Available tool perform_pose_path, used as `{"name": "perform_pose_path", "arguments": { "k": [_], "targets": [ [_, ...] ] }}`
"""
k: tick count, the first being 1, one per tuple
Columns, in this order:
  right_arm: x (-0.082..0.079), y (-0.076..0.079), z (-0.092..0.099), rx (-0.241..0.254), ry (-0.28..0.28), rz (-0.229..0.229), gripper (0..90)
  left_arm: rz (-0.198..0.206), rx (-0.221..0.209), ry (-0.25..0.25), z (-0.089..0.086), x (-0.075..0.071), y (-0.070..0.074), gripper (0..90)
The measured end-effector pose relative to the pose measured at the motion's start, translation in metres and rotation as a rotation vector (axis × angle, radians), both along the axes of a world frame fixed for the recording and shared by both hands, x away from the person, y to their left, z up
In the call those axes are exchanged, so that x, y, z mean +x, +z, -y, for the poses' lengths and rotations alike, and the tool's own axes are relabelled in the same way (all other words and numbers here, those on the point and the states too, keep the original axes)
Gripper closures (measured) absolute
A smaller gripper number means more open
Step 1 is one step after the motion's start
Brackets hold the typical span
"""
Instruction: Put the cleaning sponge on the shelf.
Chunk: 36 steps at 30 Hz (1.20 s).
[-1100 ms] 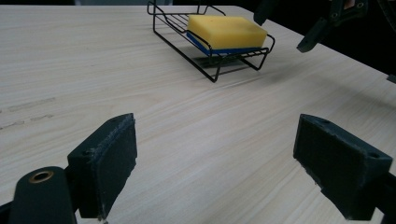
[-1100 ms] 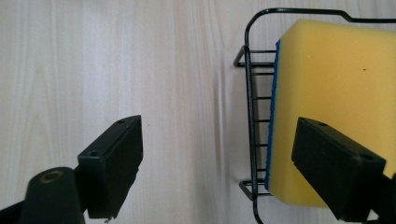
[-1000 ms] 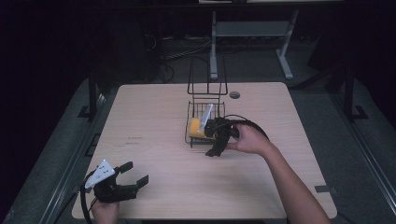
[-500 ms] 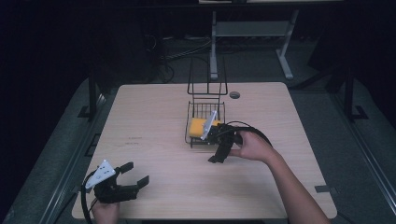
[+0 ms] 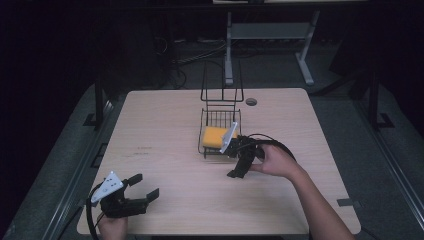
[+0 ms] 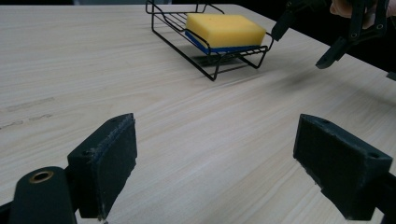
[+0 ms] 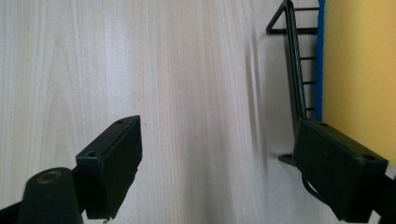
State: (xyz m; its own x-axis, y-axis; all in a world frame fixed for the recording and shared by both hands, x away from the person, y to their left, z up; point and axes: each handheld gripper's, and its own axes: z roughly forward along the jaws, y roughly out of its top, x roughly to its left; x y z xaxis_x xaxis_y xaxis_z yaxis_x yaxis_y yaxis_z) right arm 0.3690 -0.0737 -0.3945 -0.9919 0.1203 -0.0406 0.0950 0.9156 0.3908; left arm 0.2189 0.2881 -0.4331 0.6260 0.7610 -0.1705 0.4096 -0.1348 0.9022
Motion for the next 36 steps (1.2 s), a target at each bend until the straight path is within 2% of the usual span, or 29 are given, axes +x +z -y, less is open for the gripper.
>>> {"name": "perform_pose_path", "arguments": {
  "k": [18,36],
  "targets": [
    [-0.020,-0.012,0.024,0.012,-0.018,-0.007,15.6,-0.001,0.007,-0.002,0.002,0.000,0.000,12.8],
    [-0.044,-0.023,0.056,0.019,-0.074,0.003,15.3,-0.001,0.018,-0.009,0.003,0.001,-0.001,12.8]
  ]
}}
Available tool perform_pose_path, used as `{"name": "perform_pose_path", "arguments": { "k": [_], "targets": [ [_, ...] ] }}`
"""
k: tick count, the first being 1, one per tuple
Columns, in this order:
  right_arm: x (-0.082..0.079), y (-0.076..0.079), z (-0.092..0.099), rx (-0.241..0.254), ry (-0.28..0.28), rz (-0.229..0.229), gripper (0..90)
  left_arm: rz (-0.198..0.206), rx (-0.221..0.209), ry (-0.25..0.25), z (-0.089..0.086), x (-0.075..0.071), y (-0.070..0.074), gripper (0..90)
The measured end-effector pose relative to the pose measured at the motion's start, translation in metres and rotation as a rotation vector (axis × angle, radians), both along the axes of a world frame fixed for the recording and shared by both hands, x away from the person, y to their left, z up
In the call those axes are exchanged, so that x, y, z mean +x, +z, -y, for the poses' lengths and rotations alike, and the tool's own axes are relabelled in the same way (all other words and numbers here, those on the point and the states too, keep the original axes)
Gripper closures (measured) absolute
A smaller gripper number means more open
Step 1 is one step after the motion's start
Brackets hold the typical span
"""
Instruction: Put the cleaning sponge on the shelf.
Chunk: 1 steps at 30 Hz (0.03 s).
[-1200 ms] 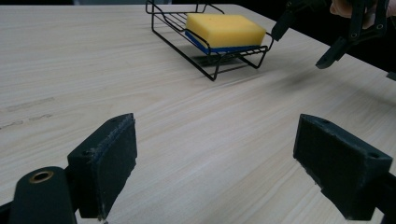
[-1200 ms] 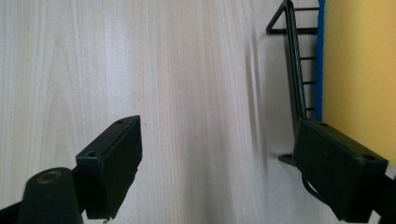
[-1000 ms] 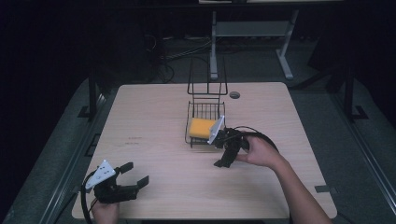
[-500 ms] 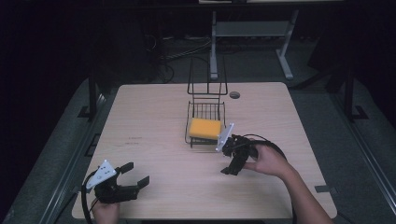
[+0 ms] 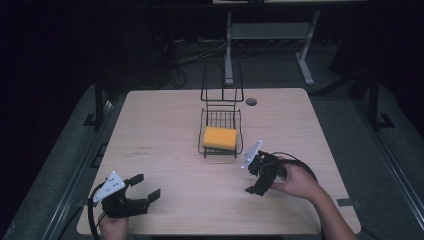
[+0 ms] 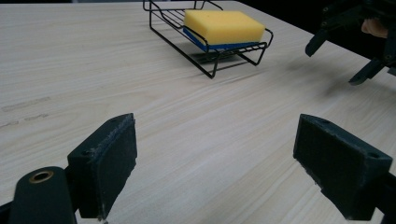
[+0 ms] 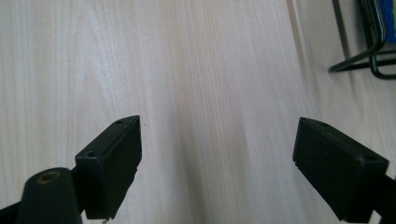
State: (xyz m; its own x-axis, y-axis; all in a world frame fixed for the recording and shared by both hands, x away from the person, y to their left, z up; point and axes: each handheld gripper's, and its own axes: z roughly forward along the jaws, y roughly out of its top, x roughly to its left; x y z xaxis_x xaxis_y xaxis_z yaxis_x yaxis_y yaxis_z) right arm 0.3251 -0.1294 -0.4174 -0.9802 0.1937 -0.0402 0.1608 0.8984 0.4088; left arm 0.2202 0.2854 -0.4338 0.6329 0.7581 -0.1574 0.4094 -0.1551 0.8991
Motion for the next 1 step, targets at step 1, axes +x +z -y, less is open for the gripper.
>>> {"name": "perform_pose_path", "arguments": {
  "k": [1],
  "targets": [
    [0.0000,0.0000,0.0000,0.000,0.000,0.000,15.3,0.000,0.000,0.000,0.0000,0.0000,0.0000,12.8]
  ]
}}
